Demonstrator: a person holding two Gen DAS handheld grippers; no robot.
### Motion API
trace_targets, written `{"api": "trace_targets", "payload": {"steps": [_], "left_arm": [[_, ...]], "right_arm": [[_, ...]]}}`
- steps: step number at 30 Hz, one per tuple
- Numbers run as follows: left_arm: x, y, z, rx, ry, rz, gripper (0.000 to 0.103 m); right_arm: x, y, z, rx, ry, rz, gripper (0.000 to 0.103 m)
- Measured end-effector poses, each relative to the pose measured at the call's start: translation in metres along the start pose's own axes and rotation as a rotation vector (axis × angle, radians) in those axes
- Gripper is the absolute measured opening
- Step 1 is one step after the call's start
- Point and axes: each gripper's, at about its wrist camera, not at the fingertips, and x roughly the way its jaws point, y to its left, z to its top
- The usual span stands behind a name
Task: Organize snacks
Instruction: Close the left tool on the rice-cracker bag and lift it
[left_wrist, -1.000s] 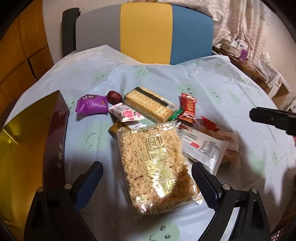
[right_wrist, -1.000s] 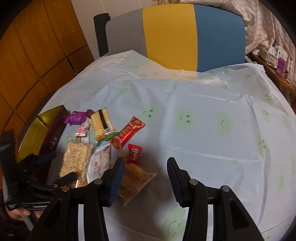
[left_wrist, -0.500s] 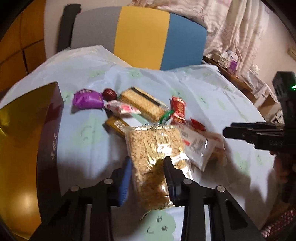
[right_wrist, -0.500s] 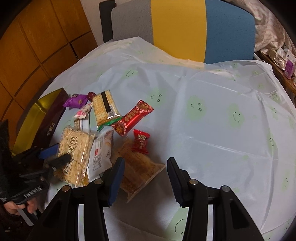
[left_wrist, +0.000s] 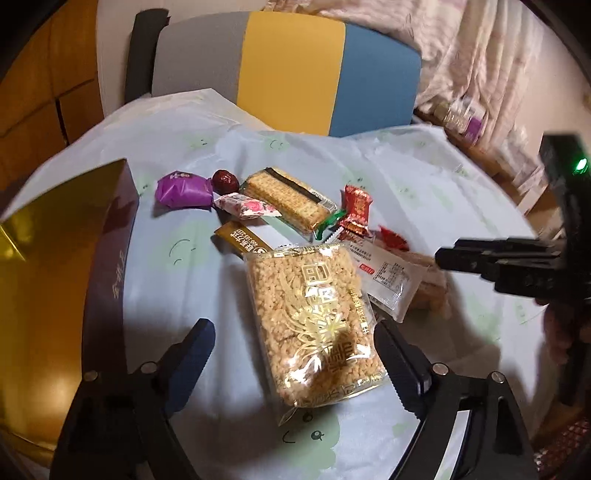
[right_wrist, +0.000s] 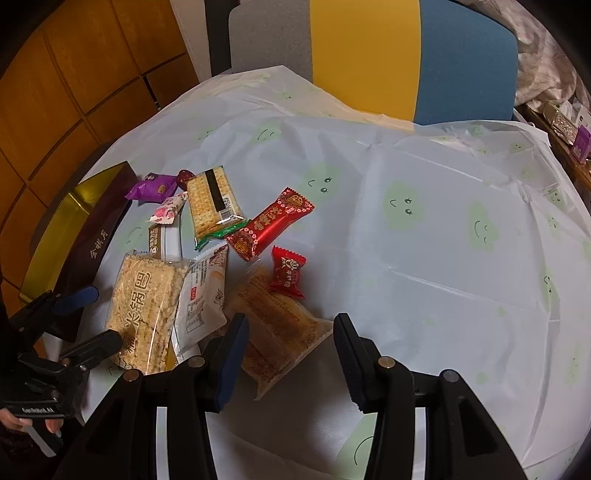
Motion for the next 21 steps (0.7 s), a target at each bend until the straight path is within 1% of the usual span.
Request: {"api": "trace_targets", "payload": {"steps": [1,5,6,7,11,13,16,21], "left_arm": [[0.003,-0.007,0.000,0.028,0.011,0.015,0.089],[0.018,-0.025,-0.004,0.090,0.052,0.041,0.089],[0.021,-0.027,-0.005,0.101,0.052,0.053,0.089],[0.022,-0.027,-0.007,0.107,0.043,0.062,0.081],[0.016,-0.016,-0.012,0.085,0.012,0.007,0.078],[0.011,-0.009,-0.022,0.087,0.004,0.009,0.077],[0.001,0.001,-0.035,0.084,-0.009,-0.007,0.076],[-0.009,0.005,-0.052,0.090,-0.028,-0.024,0.076]], "right_arm": [[0.000,0.000,0.000,0.001,-0.003,0.000,0.049],[-0.004,0.001,0.002,-0.001,-0.017,0.001,0.049],[-0.005,0.000,0.002,0.001,-0.020,-0.001,0.049],[-0.006,0.000,0.003,0.004,-0.023,-0.002,0.049],[-0.007,-0.002,0.004,0.010,-0.031,0.002,0.049],[-0.006,-0.002,0.004,0.008,-0.032,0.005,0.049],[-0.005,-0.002,0.003,0.014,-0.031,0.003,0.049],[-0.002,-0.007,0.005,0.068,-0.034,0.008,0.048]]}}
